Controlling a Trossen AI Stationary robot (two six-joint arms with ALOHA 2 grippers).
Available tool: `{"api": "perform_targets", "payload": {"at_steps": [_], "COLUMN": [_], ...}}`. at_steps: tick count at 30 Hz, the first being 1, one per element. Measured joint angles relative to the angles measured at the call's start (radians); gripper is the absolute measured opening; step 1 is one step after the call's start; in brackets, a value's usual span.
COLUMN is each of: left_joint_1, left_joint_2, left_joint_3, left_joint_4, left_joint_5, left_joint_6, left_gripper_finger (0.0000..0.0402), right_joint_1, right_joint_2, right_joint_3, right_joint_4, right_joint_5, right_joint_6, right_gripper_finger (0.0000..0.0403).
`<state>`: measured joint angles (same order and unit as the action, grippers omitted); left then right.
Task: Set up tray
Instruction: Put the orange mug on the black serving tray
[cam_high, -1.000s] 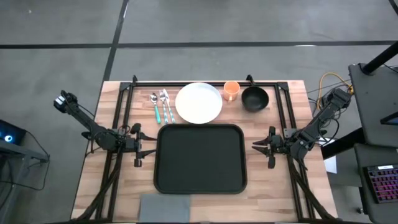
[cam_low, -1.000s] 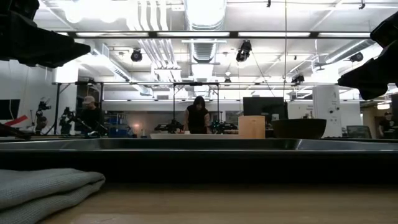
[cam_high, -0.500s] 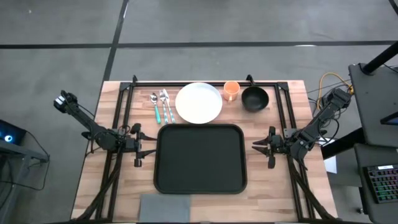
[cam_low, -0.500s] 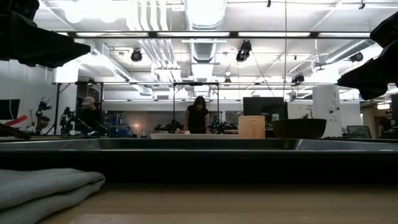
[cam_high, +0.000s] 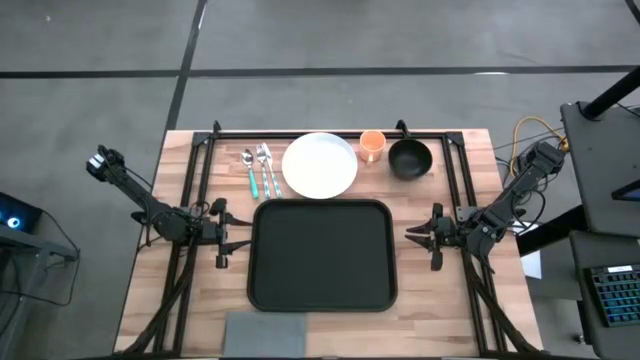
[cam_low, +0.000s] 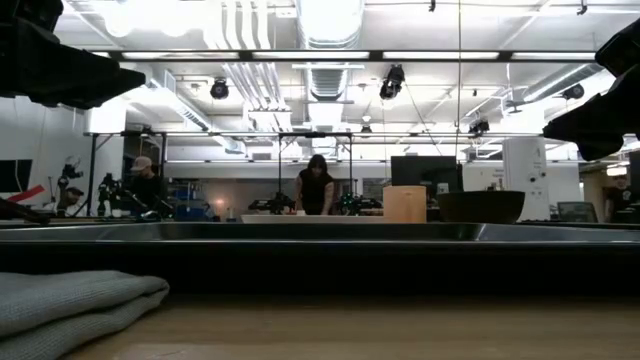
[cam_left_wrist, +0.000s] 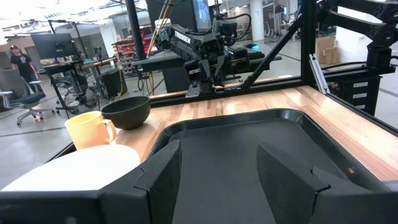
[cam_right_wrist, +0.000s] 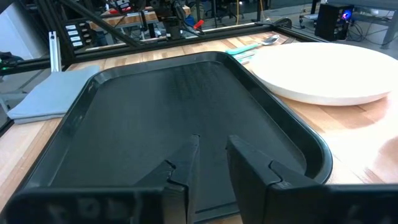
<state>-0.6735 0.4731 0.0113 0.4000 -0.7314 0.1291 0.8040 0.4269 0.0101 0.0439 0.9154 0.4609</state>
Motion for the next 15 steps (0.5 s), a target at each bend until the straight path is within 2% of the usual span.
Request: {"api": "perform_targets", "payload": {"at_steps": [8, 15], "left_joint_1": [0.000, 0.000], "left_joint_2": [0.000, 0.000], "left_joint_3": [0.000, 0.000], "left_joint_4": [0.000, 0.000], "left_joint_5": [0.000, 0.000], "left_joint_6": [0.000, 0.000], "left_gripper_finger": [0.0187, 0.0187], "right_joint_1": [0.001, 0.001], "right_joint_2": [0.000, 0.000], "right_joint_3": [0.000, 0.000], "right_joint_4": [0.000, 0.000], "right_joint_5": [0.000, 0.000], "right_joint_6": [0.000, 0.000], "right_gripper_finger": [0.0082, 0.0072]}}
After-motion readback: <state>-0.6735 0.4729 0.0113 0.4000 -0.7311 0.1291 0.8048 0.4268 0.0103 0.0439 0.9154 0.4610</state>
